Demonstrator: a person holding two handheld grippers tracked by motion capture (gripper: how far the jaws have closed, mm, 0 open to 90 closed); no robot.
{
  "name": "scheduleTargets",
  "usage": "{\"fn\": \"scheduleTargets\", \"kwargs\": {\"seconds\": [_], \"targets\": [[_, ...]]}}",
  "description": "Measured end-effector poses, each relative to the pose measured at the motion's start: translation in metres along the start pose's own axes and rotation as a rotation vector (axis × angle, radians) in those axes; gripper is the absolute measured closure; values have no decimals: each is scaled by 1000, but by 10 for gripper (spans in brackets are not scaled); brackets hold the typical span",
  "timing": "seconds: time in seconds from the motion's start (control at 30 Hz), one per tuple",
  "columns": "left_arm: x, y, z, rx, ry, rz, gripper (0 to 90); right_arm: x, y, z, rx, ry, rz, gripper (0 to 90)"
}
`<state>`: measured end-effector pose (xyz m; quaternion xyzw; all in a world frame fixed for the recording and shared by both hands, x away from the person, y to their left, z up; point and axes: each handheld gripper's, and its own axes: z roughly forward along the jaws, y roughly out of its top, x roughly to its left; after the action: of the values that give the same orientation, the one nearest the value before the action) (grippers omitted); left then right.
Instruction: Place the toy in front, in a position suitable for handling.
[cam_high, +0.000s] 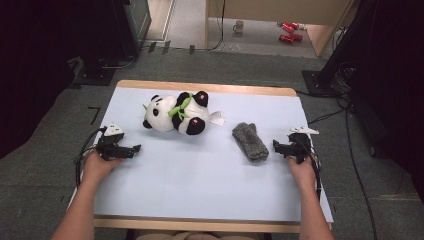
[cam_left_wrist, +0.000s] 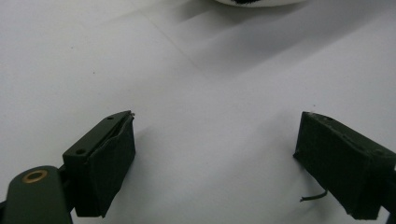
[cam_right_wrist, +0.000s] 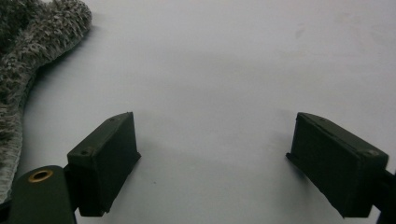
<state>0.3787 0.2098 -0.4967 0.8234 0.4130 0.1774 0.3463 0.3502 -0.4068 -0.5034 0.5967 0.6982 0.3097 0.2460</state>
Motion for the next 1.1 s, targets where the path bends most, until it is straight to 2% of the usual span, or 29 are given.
{"fn": "scheduleTargets", "kwargs": {"seconds": [0.63, 0.83, 0.97, 1.07, 1.1], "targets": [[-1, 0, 0, -1, 6, -7, 118, 0, 0, 0, 0, 1, 1, 140], [-2, 0, -1, -10, 32, -45, 166, 0, 0, 0, 0, 2, 1, 140], [-3, 3, -1, -4, 78, -95, 223, 0, 0, 0, -1, 2, 3, 140], [-2, 6, -2, 6, 66, -129, 241, 0, 0, 0, 0, 2, 3, 140], [-2, 6, -2, 6, 66, -129, 241, 0, 0, 0, 0, 2, 3, 140]]}}
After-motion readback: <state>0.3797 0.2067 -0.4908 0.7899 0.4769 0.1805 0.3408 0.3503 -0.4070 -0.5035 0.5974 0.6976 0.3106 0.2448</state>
